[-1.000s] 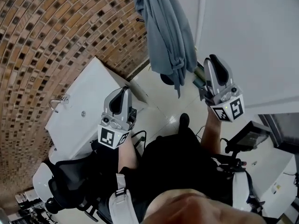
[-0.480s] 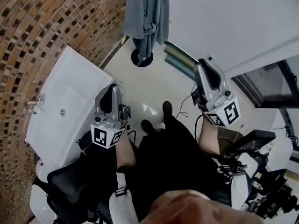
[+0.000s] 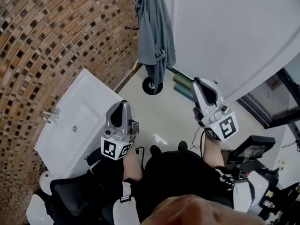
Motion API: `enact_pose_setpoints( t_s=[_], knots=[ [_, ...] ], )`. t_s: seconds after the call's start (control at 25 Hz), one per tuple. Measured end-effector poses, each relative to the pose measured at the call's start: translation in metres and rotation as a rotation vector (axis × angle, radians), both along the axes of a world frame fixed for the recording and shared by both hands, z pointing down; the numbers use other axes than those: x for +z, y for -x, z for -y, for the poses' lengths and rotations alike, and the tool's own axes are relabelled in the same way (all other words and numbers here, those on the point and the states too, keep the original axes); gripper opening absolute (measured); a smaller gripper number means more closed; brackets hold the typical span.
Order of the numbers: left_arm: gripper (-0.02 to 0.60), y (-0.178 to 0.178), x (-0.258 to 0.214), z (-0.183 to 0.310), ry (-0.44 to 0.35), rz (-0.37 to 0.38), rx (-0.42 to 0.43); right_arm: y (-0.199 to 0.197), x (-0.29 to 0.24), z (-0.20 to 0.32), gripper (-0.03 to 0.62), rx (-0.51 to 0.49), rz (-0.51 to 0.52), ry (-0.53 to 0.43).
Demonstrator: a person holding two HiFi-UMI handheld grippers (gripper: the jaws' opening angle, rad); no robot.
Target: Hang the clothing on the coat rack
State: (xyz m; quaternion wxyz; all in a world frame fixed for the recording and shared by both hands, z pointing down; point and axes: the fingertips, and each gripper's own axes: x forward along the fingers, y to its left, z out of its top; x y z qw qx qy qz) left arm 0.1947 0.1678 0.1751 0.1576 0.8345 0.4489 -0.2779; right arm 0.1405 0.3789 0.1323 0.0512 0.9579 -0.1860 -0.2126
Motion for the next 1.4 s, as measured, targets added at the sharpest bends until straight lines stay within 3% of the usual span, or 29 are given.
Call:
enact_pose_setpoints(
  t_s=[0.36,0.56,0.88,1.2,1.4],
  knots=[
    [0.003,0.038,-0.033,-0.079,-0.076,-0.084,0.065,0.033,-0.013,-0.062,0.0,0.015,-0.078,-0.043],
    [0.003,0.052,-0.039,-0.105,-0.117,-0.096,0.069,0.04,-0.003,-0.077,0.0,-0.007,-0.053,-0.053],
    [0.003,0.064,-0.05,-0.12,-0.108,-0.106,0.055,0.054,-0.018,-0.081,0.0,-0.019,-0.091,-0.013],
    [0.003,0.07,-0.037,-0.115,-0.112,-0.047,0.033,0.05,0.002,-0.067,0.0,-0.072,-0.005,-0.009],
    [0.003,0.071,-0.043,-0.113,-0.116,-0.066,0.03,0.048,-0.004,-0.06,0.0,-0.079,-0.012,0.009]
  ],
)
